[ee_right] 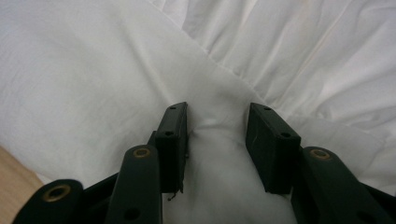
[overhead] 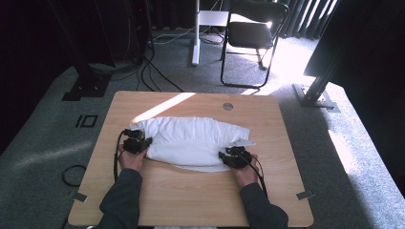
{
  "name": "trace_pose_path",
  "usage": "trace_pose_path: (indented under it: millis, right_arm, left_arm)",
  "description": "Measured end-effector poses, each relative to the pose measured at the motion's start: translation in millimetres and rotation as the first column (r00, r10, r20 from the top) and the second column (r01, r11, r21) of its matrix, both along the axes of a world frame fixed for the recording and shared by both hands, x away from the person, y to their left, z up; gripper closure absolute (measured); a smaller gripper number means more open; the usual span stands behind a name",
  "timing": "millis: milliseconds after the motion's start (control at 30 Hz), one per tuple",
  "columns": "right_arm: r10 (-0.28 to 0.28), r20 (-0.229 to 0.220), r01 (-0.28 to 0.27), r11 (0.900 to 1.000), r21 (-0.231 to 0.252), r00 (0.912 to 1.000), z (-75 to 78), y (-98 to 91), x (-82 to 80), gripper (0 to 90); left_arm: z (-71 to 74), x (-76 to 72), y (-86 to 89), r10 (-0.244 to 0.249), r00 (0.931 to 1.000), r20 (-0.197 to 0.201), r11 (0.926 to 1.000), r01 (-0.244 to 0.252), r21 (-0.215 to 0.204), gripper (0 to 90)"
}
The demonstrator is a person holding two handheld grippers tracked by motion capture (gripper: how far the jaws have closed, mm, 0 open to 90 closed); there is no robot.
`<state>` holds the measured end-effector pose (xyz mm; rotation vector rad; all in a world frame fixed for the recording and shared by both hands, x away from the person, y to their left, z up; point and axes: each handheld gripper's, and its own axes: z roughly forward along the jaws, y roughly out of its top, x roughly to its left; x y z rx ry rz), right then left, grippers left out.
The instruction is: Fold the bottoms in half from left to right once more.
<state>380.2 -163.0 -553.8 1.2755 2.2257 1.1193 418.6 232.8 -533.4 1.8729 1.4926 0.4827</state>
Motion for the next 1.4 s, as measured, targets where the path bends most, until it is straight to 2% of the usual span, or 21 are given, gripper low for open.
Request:
trace_pose_path:
  millis: [33,67,100,300,367,533,600,700,800,967,1000,1033,1067,1167,1200,1233,1267,1300,1333,1367,1400]
  right_arm:
    - [0.003,-0.005,-0.003,1.0,-0.001,1.0,0.5,0.4,-1.3,57.8]
    - [0.003,-0.005,-0.003,1.0,-0.001,1.0,0.5,0.4,-1.3,57.8]
    - [0.011,-0.013,-0.011,0.9999,-0.005,0.9999,1.3,1.2,-4.0,57.8]
    - [0.065,-0.088,-0.066,0.9978,-0.011,0.9941,8.1,6.8,-11.2,55.9]
    - [0.074,-0.096,-0.077,0.9967,-0.028,0.9926,13.9,9.2,-11.1,53.1]
    - [0.073,0.001,-0.073,0.9971,-0.023,0.9973,33.6,13.5,-10.6,50.1]
    - [0.077,0.054,-0.077,0.9969,0.012,0.9956,48.9,18.8,-3.5,48.8]
    - [0.09,0.071,-0.092,0.9956,0.018,0.9934,55.6,28.8,8.2,48.7]
    - [0.109,0.057,-0.109,0.994,0.004,0.9924,52.6,45.0,21.6,48.1]
    - [0.134,-0.01,-0.135,0.9879,-0.076,0.9909,30.8,65.2,32.6,47.7]
    - [0.155,-0.062,-0.161,0.9815,-0.104,0.986,15.7,75.6,33.5,47.8]
    - [0.159,-0.058,-0.164,0.9812,-0.101,0.9855,12.2,78.3,32.4,47.9]
    - [0.159,-0.046,-0.163,0.9823,-0.092,0.9862,10.3,81.4,30.3,48.0]
    - [0.161,-0.044,-0.164,0.9823,-0.09,0.986,10.0,84.4,28.8,48.1]
    - [0.173,-0.047,-0.176,0.9814,-0.077,0.9839,9.3,98.9,27.0,48.5]
    - [0.173,-0.047,-0.176,0.9814,-0.077,0.9839,9.3,98.9,27.0,48.5]
    - [0.187,-0.04,-0.189,0.9804,-0.054,0.9815,7.8,111.5,26.5,48.5]
    - [0.194,-0.035,-0.195,0.9798,-0.045,0.9805,7.2,118.9,25.6,48.6]
    - [0.194,-0.035,-0.195,0.9798,-0.045,0.9805,7.2,118.9,25.6,48.6]
    - [0.208,-0.029,-0.209,0.9771,-0.038,0.9776,6.9,126.3,24.3,48.6]
    - [0.245,-0.032,-0.245,0.9695,-0.011,0.9691,8.2,133.6,22.3,48.0]
  left_arm:
    - [3.6,-3.8,6.3,0.001,1.0,0.01,0.9989,-0.001,-0.047,81.4]
    - [3.6,-3.8,6.3,0.001,1.0,0.01,0.9989,-0.001,-0.047,81.3]
    - [7.5,-7.6,13.9,0.004,0.9999,0.017,0.9947,-0.002,-0.103,81.4]
    - [27.4,-20.8,22.5,-0.017,0.996,0.088,0.9863,0.031,-0.162,81.6]
    - [33.0,-23.1,22.4,-0.023,0.9941,0.106,0.984,0.041,-0.174,81.6]
    - [41.6,-25.8,20.2,-0.038,0.9901,0.135,0.98,0.063,-0.189,81.8]
    - [47.7,-26.5,17.3,-0.05,0.9877,0.148,0.9791,0.078,-0.188,81.9]
    - [57.1,-29.1,13.4,-0.069,0.982,0.176,0.9738,0.104,-0.202,82.1]
    - [69.2,-32.4,8.0,-0.091,0.9736,0.209,0.9694,0.134,-0.205,82.5]
    - [87.5,-36.4,-1.5,-0.128,0.9576,0.258,0.9595,0.185,-0.212,83.2]
    - [96.6,-38.3,-8.9,-0.158,0.9465,0.281,0.9512,0.223,-0.214,83.3]
    - [96.6,-38.3,-8.9,-0.158,0.9465,0.281,0.9512,0.223,-0.214,83.4]
    - [106.9,-40.4,-18.8,-0.185,0.9336,0.307,0.9463,0.254,-0.2,83.6]
    - [112.8,-41.0,-23.5,-0.204,0.9259,0.318,0.9417,0.274,-0.195,83.7]
    - [132.4,-43.4,-43.4,-0.266,0.8938,0.361,0.9161,0.351,-0.194,83.8]
    - [132.4,-43.4,-43.4,-0.266,0.8938,0.361,0.9161,0.351,-0.194,83.8]
    - [141.4,-44.1,-59.6,-0.311,0.8733,0.375,0.9032,0.394,-0.17,83.8]
    - [144.2,-43.9,-67.7,-0.33,0.8656,0.377,0.903,0.406,-0.142,83.8]
    - [144.2,-43.9,-67.7,-0.33,0.8656,0.377,0.903,0.406,-0.142,83.8]
    - [145.4,-43.1,-78.2,-0.349,0.86,0.372,0.9063,0.411,-0.1,83.8]
    - [144.7,-42.1,-83.1,-0.358,0.8581,0.368,0.906,0.415,-0.085,83.8]
